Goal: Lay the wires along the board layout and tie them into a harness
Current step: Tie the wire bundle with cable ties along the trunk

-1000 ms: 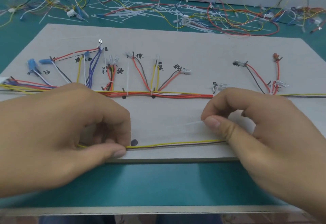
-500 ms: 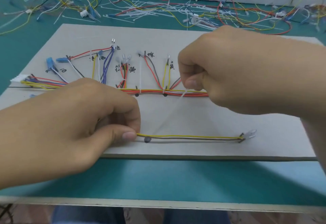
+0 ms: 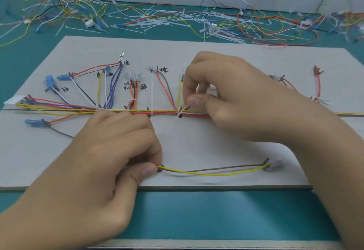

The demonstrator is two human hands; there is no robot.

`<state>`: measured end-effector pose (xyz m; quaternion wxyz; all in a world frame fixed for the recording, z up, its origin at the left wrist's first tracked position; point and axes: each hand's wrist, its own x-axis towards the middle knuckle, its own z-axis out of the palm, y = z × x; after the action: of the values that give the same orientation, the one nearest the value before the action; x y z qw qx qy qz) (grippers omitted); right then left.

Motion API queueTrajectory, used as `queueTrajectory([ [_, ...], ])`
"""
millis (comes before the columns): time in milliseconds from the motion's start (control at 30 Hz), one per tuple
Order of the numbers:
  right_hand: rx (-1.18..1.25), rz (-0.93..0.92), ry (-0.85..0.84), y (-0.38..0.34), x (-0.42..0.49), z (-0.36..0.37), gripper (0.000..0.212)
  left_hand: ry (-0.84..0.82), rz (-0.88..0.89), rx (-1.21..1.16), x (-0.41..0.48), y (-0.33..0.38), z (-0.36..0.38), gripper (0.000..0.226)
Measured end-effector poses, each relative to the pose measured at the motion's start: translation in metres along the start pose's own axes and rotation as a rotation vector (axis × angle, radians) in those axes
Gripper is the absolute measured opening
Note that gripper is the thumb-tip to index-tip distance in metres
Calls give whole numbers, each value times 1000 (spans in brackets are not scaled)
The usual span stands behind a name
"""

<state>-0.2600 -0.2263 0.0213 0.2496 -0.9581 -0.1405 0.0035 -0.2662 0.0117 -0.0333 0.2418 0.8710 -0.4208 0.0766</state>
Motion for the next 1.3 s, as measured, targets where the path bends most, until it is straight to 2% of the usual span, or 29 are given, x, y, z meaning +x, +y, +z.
queueTrajectory([
  [133,146,-7,-113,-3,-1,1,13,-27,-20,-10,-3,-7,3,12],
  [267,121,-2,-139,-7,5,1,14,1,-29,-50,-2,1,3,8],
  [367,76,-21,-155,-13,7,1,19,77,-59,-184,-1,10,-1,21],
  [467,33,-11,-158,-14,7,1,19,47,15,-98,1,12,-5,19],
  [667,19,36,-172,-9,10,-4,19,20,-1,-99,6,17,-9,19],
  [767,-17,85,-163,3,8,-11,21,-7,26,-122,17,28,-3,18],
  [867,49,106,-158,19,-3,-22,17,-63,26,-155,25,41,3,18],
  [1033,57,73,-148,26,-7,-22,13,-122,-66,-211,28,43,-8,13],
  [1100,52,73,-117,27,-8,-23,12,-166,-88,-167,31,46,-9,15],
  [1167,60,83,-53,26,-9,-27,10,-155,-141,-222,34,46,-8,27],
  [1300,-8,124,17,25,-15,-40,13,-207,-122,-180,39,44,-8,23],
])
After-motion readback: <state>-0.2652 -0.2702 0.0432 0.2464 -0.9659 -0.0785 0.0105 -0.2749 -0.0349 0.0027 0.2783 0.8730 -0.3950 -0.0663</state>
